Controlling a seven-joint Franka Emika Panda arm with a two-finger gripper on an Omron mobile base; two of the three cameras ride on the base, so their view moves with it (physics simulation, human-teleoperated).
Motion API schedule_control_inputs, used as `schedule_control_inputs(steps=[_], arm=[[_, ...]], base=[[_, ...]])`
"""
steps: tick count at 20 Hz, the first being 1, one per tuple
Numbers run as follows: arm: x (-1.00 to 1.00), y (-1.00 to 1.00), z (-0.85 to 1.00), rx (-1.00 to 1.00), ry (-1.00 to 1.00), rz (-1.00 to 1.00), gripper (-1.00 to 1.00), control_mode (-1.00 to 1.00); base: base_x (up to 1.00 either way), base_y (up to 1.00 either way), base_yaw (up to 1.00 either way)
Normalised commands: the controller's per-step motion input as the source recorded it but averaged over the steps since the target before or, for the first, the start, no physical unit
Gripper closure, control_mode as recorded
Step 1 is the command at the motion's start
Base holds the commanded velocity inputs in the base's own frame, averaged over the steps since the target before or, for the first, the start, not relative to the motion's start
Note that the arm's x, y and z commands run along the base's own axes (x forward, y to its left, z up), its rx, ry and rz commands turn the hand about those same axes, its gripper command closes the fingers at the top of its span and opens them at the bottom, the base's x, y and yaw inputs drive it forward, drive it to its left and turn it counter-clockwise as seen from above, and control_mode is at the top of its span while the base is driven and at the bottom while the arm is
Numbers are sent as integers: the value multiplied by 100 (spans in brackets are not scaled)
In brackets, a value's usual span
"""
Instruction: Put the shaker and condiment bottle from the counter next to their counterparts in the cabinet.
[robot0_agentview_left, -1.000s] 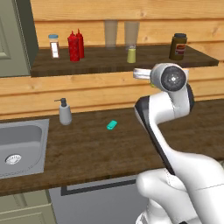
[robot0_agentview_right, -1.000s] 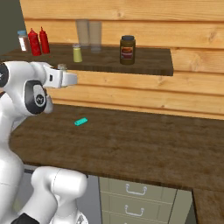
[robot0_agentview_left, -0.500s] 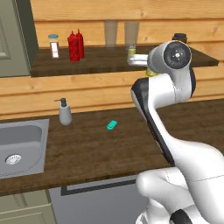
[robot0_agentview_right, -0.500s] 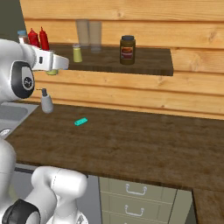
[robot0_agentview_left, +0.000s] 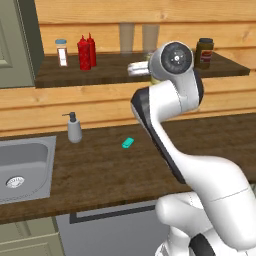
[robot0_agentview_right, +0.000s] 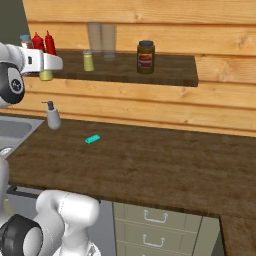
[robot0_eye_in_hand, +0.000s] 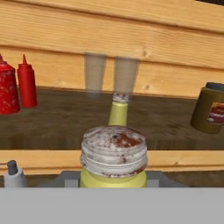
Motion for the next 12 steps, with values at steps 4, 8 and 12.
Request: schedule_control_inputs(steps=[4,8,12], arm=[[22,0,8,0,0,0,100,-100],[22,9,0,-2,0,3,100,-100],[6,19,-9,-5,-5,9,100,-100]], base=[[0,0,0],[0,0,0],[0,0,0]])
